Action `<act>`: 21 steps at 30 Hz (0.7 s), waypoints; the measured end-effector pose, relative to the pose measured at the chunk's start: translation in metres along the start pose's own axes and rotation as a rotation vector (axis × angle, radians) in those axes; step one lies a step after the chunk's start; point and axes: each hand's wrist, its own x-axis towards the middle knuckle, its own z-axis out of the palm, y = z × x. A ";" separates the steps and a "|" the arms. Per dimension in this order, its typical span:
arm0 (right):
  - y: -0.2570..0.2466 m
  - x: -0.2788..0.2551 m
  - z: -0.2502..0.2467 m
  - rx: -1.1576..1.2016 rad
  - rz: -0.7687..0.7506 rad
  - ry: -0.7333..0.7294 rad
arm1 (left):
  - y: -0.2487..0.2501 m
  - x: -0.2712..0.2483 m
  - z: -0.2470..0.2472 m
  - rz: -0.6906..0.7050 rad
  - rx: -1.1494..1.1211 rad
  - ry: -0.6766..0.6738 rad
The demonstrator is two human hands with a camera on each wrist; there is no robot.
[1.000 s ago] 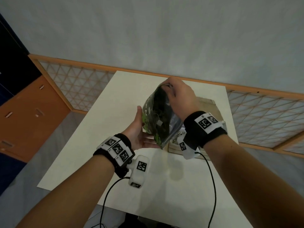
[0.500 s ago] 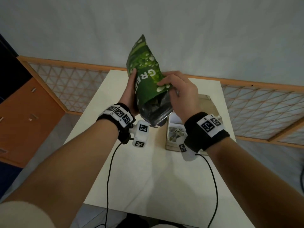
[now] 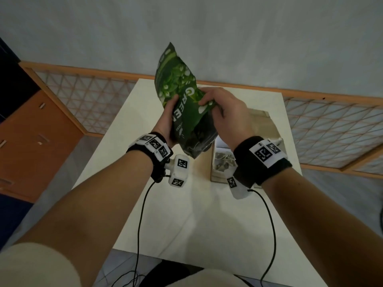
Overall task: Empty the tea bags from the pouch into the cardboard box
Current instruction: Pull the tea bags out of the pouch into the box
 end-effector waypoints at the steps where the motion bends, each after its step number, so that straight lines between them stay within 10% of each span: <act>1: -0.003 0.000 -0.001 -0.004 -0.018 0.011 | 0.000 0.000 -0.001 0.010 -0.018 -0.010; 11: -0.011 0.009 0.007 0.089 0.104 -0.051 | -0.004 -0.008 -0.004 -0.086 -0.025 -0.023; 21: 0.018 -0.019 0.042 0.037 0.174 -0.338 | -0.047 -0.002 -0.042 -0.232 0.499 0.369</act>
